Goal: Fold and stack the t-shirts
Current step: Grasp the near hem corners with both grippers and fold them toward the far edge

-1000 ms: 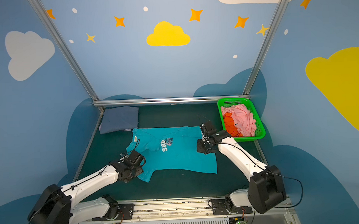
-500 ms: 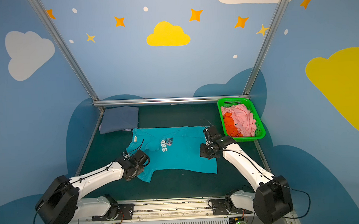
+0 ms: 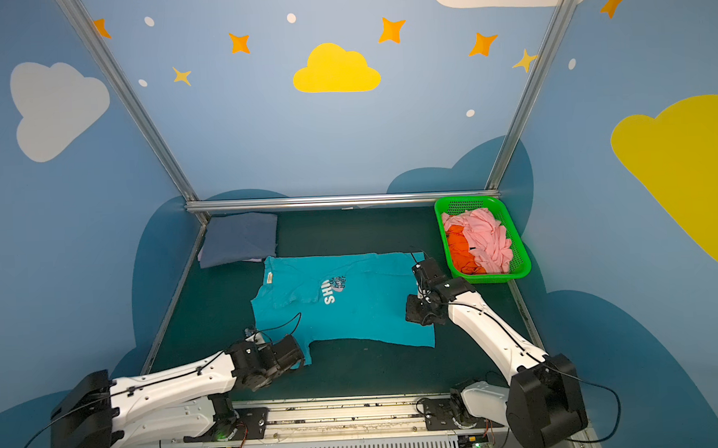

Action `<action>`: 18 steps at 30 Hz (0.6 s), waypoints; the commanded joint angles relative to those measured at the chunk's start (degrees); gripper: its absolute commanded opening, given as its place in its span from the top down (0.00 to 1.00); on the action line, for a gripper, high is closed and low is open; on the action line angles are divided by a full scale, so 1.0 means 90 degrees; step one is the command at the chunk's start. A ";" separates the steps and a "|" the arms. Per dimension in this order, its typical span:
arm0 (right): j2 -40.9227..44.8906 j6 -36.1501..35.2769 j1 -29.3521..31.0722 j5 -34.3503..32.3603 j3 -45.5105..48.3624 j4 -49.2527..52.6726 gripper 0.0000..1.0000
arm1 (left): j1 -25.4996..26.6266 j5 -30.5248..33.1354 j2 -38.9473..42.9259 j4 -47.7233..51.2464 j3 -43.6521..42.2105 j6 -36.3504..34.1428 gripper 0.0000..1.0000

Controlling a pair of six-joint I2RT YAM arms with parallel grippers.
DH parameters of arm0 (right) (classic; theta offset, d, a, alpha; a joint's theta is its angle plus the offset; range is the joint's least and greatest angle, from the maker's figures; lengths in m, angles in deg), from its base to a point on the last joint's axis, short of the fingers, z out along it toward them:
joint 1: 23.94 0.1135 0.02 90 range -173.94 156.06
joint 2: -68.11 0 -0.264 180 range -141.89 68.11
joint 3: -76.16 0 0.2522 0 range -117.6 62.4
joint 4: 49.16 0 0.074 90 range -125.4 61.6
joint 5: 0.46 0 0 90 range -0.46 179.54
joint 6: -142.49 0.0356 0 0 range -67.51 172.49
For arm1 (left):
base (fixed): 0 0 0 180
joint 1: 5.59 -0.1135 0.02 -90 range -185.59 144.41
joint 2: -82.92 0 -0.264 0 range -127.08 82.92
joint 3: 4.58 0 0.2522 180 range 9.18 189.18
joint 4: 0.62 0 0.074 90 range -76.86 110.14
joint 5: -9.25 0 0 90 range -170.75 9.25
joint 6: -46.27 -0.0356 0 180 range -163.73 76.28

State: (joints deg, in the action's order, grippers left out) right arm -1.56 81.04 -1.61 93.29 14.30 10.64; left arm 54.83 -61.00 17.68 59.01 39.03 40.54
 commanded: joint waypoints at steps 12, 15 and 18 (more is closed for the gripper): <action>-0.0653 0.0179 -0.0778 0.0297 0.0882 -0.0095 0.56 | 0.0313 0.0174 -0.0064 0.0792 0.0424 0.0783 0.96; -0.0567 0.0252 -0.0980 0.0349 0.1027 -0.0112 0.44 | 0.0309 0.0222 0.0177 0.0838 0.0284 0.0878 0.95; -0.0471 0.0322 -0.1169 0.0405 0.1240 -0.0091 0.33 | 0.0308 0.0289 0.0373 0.0861 0.0191 0.0943 0.95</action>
State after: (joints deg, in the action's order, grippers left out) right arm -7.00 82.75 -11.10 96.17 24.00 9.31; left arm 57.48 -60.32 19.78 63.81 41.65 47.45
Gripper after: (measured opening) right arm 0.662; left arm 0.050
